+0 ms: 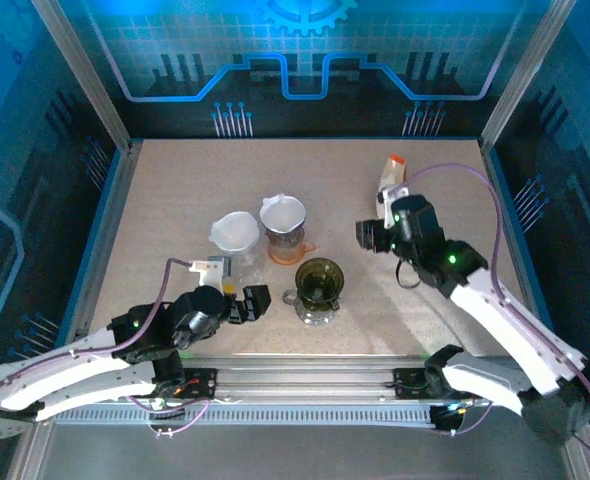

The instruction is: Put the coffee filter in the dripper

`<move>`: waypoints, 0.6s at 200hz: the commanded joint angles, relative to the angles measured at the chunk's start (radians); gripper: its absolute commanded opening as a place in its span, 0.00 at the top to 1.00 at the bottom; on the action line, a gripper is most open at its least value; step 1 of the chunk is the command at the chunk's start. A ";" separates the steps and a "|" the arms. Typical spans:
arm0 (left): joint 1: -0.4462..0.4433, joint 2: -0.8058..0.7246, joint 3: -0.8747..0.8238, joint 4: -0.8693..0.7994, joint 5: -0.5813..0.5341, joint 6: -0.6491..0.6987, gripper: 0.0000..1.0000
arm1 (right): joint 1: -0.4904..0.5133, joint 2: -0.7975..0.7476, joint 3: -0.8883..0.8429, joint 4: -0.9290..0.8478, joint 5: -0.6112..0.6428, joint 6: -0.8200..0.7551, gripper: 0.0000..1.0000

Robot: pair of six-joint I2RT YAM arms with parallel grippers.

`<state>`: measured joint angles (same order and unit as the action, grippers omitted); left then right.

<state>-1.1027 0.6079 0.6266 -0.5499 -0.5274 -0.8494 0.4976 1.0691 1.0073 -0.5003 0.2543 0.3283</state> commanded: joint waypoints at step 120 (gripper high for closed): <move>-0.005 -0.024 -0.063 0.016 0.018 0.022 0.01 | -0.275 0.685 0.410 0.042 0.128 -0.070 0.72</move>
<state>-1.1027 0.6033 0.5762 -0.5335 -0.5079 -0.8379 0.2344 1.6794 1.3422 -0.4335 0.2928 0.2901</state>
